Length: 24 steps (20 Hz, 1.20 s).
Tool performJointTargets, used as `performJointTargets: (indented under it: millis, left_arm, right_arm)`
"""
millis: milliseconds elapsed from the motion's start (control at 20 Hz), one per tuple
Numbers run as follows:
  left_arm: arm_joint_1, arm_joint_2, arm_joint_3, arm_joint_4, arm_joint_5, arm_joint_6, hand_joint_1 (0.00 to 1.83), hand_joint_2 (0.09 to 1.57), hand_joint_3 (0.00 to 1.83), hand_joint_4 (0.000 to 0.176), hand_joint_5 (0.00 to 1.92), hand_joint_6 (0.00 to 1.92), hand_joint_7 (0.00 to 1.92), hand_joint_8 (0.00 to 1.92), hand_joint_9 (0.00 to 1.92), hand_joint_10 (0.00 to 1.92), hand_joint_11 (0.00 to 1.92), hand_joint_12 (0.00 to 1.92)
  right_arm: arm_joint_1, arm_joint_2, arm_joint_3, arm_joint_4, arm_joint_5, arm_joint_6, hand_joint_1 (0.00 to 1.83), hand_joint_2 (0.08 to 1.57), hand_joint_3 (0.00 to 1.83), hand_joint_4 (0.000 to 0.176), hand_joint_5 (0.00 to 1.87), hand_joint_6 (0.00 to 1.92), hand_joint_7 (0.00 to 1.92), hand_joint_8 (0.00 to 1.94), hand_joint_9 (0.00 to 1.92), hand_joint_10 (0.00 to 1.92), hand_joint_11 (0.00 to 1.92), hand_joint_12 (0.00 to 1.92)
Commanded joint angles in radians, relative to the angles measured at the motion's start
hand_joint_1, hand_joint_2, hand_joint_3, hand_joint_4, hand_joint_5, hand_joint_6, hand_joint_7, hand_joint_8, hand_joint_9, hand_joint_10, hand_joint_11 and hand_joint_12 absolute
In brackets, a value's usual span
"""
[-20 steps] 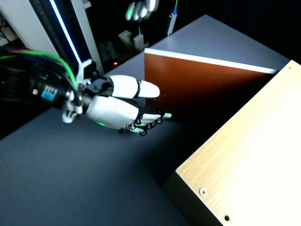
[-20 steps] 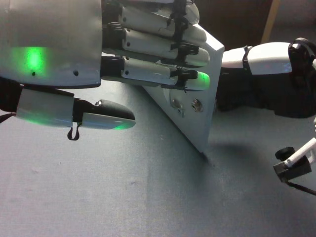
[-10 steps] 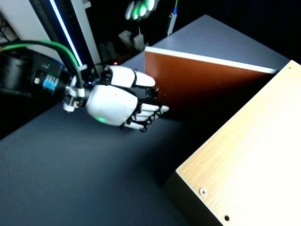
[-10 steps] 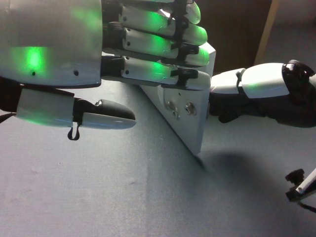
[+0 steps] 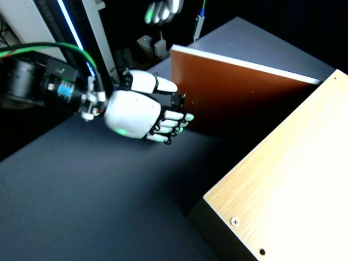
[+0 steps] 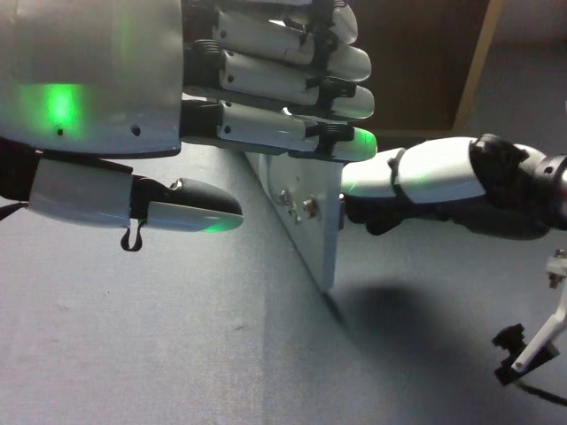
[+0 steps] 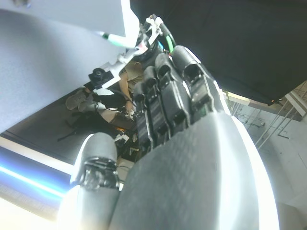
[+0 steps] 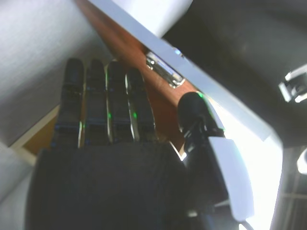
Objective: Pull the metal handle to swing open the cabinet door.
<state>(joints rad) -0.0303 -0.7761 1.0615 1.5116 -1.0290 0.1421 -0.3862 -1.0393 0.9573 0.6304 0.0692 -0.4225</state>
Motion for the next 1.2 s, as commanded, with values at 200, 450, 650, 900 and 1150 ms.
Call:
performJointTargets:
  millis: [200, 450, 650, 900, 1150]
  left_arm:
    - [-0.011, 0.007, 0.002, -0.094, -0.023, 0.01, 0.0, 1.57, 0.04, 0.0, 0.34, 0.0, 0.37, 0.0, 0.35, 0.0, 0.0, 0.81]
    - [-0.011, 0.007, 0.002, -0.094, -0.023, 0.01, 0.0, 1.57, 0.04, 0.0, 0.34, 0.0, 0.37, 0.0, 0.35, 0.0, 0.0, 0.81]
    - [-0.011, 0.007, 0.002, -0.094, -0.023, 0.01, 0.0, 1.57, 0.05, 0.0, 0.34, 0.0, 0.38, 0.0, 0.35, 0.0, 0.0, 0.82]
    - [-0.011, 0.007, 0.002, -0.094, -0.023, 0.01, 0.0, 1.57, 0.05, 0.0, 0.35, 0.0, 0.38, 0.0, 0.36, 0.0, 0.0, 0.82]
    - [-0.011, 0.007, 0.002, -0.094, -0.023, 0.01, 0.0, 1.57, 0.04, 0.0, 0.34, 0.0, 0.38, 0.0, 0.35, 0.0, 0.0, 0.82]
  right_arm:
    - [0.008, -0.019, 0.0, -0.024, 0.147, 0.008, 0.0, 1.56, 0.0, 0.0, 0.3, 0.0, 0.32, 0.0, 0.29, 0.0, 0.0, 0.83]
    - [0.003, -0.03, -0.009, -0.036, 0.222, 0.008, 0.0, 1.56, 0.0, 0.0, 0.32, 0.01, 0.34, 0.01, 0.31, 0.01, 0.0, 0.88]
    - [-0.003, -0.036, -0.028, -0.045, 0.251, 0.008, 0.0, 1.56, 0.0, 0.0, 0.32, 0.01, 0.34, 0.0, 0.31, 0.01, 0.0, 0.89]
    - [-0.03, -0.061, -0.056, -0.111, 0.379, 0.047, 0.0, 1.56, 0.0, 0.0, 0.31, 0.0, 0.34, 0.0, 0.31, 0.0, 0.0, 0.88]
    - [-0.044, -0.083, -0.065, -0.149, 0.426, 0.047, 0.0, 1.56, 0.0, 0.0, 0.31, 0.0, 0.34, 0.0, 0.31, 0.0, 0.0, 0.88]
